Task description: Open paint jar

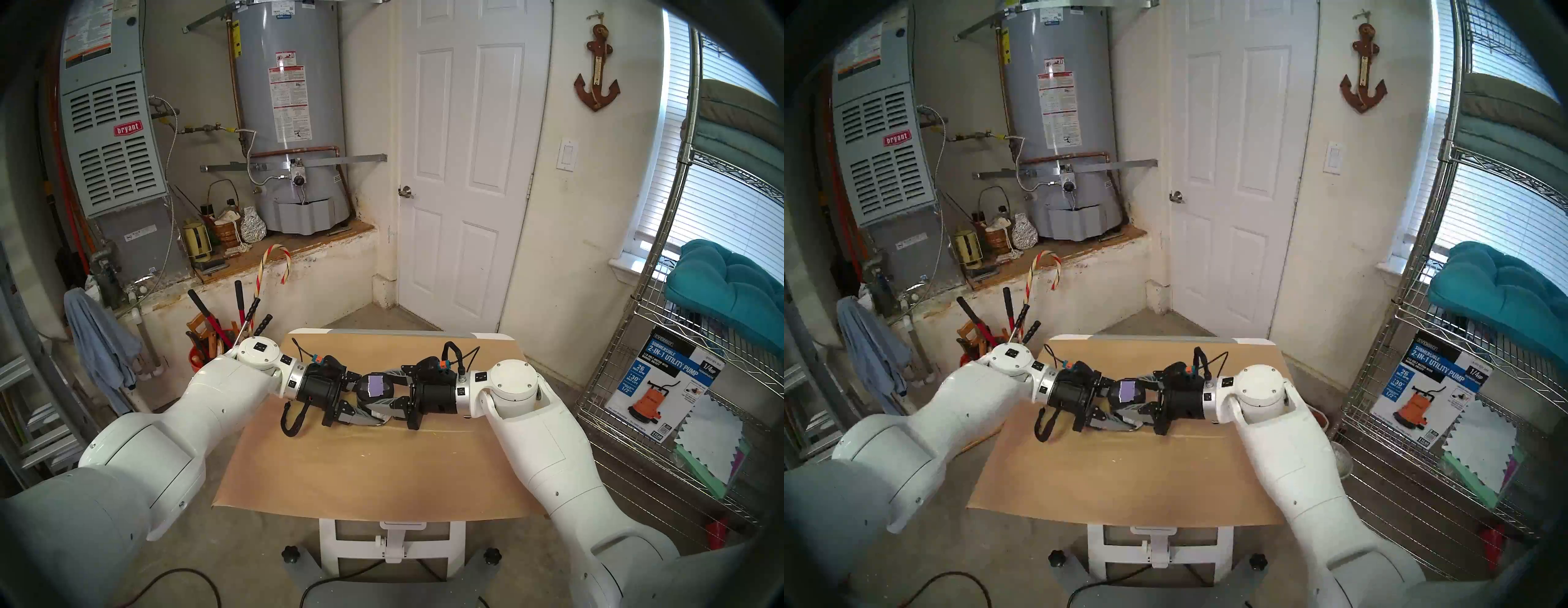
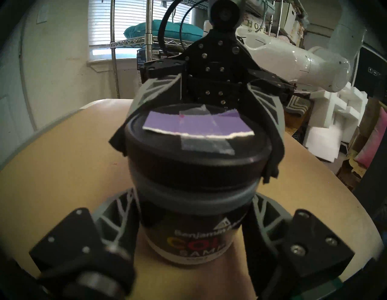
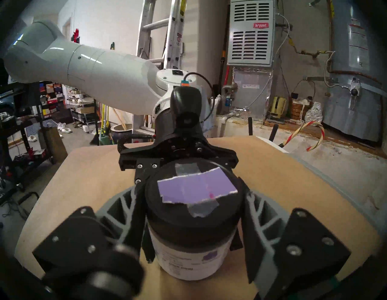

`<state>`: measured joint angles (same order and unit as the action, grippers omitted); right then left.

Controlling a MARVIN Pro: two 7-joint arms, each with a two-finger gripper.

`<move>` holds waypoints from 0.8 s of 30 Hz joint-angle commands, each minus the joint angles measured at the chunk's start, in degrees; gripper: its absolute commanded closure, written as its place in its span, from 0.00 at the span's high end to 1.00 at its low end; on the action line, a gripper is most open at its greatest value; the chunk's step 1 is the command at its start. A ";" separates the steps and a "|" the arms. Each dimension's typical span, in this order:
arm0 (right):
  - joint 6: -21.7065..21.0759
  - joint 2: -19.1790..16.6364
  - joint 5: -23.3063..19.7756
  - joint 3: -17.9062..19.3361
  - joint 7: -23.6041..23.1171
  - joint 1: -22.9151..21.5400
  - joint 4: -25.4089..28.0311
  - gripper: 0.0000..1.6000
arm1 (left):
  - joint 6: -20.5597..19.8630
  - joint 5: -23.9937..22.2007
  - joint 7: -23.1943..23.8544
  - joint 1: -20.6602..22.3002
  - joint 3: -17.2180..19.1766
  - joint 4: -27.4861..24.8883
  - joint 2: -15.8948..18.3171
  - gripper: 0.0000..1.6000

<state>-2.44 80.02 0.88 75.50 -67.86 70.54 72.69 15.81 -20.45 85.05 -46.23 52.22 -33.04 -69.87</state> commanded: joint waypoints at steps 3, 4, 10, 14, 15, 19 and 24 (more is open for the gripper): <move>1.23 1.41 -2.16 -1.31 -4.95 -3.87 -1.35 0.20 | 0.80 -0.54 -0.05 2.88 0.76 0.93 -0.71 0.00; 1.26 1.58 -2.52 -1.23 -5.74 -4.71 -2.47 0.21 | 0.97 -0.54 -0.05 2.99 0.75 1.22 -0.78 0.00; 2.22 1.99 -2.68 -0.82 -6.13 -6.31 -4.65 0.27 | 1.41 -0.66 -0.05 3.27 0.77 1.94 -0.99 0.00; 2.68 2.22 -2.71 -0.74 -6.37 -6.98 -5.90 0.29 | 1.54 -0.69 -0.05 3.41 0.75 2.29 -1.09 0.00; 2.87 2.19 -2.54 -0.78 -6.29 -7.08 -6.00 0.28 | 1.57 -0.69 -0.05 3.44 0.74 2.37 -1.11 0.00; 2.98 2.38 -2.93 -0.55 -6.99 -7.46 -7.02 0.35 | 1.74 -0.74 -0.05 3.60 0.73 2.70 -1.22 0.00; 2.99 2.55 -3.53 -0.05 -7.40 -7.60 -7.53 0.83 | 1.91 -0.73 -0.05 3.89 0.67 3.29 -1.46 0.00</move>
<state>0.11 80.72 -0.56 75.36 -73.35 64.76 64.56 17.89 -20.47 85.16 -44.59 52.28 -29.76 -71.12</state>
